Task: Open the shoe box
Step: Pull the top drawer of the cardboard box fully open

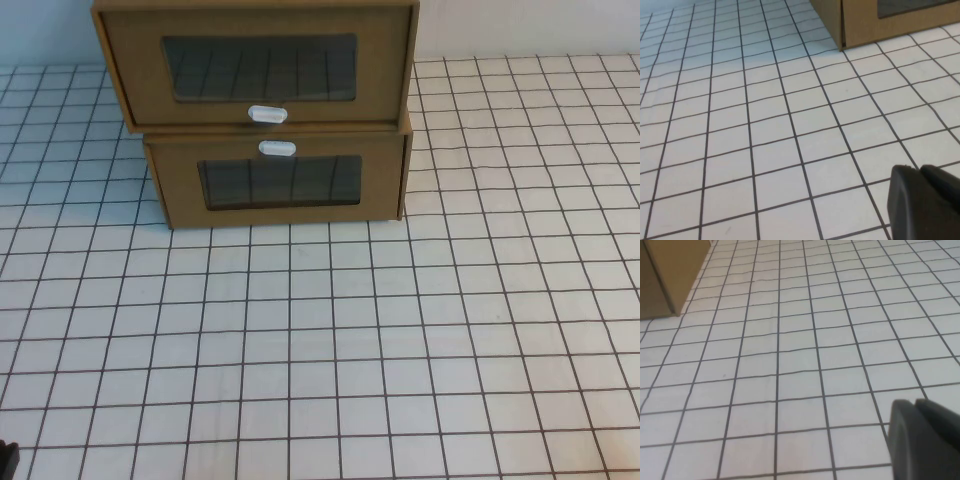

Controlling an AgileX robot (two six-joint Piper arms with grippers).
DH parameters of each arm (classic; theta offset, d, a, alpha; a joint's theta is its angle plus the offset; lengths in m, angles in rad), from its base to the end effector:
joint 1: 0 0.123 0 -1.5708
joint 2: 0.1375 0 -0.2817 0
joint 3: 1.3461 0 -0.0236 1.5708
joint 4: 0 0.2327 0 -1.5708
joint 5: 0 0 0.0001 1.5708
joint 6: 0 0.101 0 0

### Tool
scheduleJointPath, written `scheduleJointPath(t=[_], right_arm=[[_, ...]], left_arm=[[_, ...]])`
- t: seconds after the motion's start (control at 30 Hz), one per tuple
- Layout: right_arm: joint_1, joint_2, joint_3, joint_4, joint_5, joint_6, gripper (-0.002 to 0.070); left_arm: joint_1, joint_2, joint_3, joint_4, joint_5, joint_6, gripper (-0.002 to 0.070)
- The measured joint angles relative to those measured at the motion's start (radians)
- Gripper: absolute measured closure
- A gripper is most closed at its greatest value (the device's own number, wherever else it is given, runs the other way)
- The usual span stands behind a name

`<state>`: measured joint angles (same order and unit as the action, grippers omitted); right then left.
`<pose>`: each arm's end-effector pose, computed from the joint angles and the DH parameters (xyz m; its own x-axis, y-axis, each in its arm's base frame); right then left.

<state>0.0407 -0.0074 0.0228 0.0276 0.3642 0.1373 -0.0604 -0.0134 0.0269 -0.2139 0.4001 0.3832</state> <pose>0.0477 0.0029 0.1706 -0.2922 0.1506 -0.9444 -0.0027 0.9874 0.1583 0.0458 -0.0112 0.1670 -0.2813 0.2014 -0.9382 0.1938 0.9695 0.1500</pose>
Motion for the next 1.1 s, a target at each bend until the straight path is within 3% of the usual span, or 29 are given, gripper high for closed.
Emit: scheduleJointPath(t=[1.1], right_arm=[[0.000, 0.000, 0.000, 0.000, 0.000, 0.000, 0.0689]], left_arm=[[0.000, 0.000, 0.000, 0.019, -0.028, 0.000, 0.0677]])
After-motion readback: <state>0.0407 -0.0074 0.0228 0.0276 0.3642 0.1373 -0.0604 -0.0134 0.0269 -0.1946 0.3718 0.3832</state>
